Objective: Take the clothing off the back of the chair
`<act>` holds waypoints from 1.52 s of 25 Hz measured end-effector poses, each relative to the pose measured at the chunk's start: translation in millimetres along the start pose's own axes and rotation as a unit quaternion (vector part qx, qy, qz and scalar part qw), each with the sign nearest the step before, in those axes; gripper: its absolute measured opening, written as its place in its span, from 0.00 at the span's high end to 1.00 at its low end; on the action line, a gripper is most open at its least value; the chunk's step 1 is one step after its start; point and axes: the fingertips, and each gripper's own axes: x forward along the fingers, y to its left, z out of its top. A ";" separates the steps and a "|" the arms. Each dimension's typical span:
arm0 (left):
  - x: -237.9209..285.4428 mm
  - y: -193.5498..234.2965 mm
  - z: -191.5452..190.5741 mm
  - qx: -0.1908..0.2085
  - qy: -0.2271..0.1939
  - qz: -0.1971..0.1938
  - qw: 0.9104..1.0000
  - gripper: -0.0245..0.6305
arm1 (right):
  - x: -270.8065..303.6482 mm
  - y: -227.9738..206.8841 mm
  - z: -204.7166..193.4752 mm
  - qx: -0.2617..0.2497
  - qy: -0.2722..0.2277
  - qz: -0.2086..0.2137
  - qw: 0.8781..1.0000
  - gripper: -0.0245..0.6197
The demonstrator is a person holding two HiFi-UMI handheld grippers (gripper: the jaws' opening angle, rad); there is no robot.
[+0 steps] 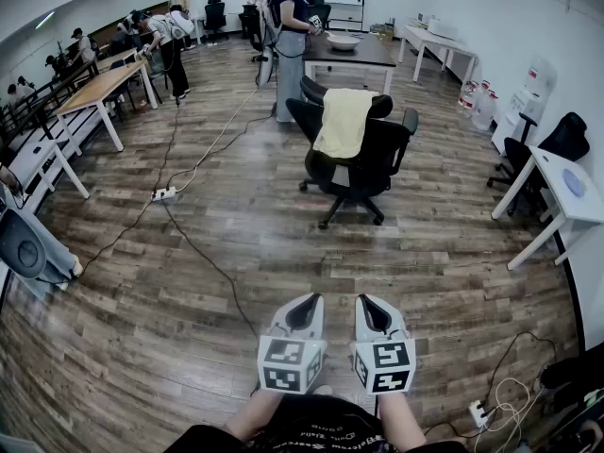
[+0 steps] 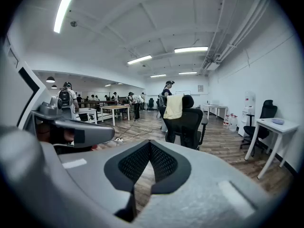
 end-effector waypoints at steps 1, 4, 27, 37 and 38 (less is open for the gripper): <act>-0.2 -0.2 -0.6 0.000 -0.001 0.000 1.000 0.95 | 0.0 0.5 -0.7 -0.001 -0.001 0.001 1.000 0.96; -0.6 -0.8 -2.5 0.003 0.000 0.000 1.000 0.95 | 0.5 1.9 -2.5 -0.001 -0.001 0.004 1.000 0.96; 30.2 -9.4 -26.5 0.002 0.039 -0.018 0.999 0.95 | 8.9 -18.7 -24.7 0.043 0.018 0.030 0.998 0.96; 79.9 9.5 -8.5 0.001 0.044 -0.027 0.999 0.95 | 54.3 -44.2 -16.0 0.069 0.028 0.034 0.997 0.96; 84.6 11.8 -7.1 0.002 0.046 -0.028 0.999 0.95 | 60.5 -44.1 -14.5 0.068 0.029 0.035 0.997 0.96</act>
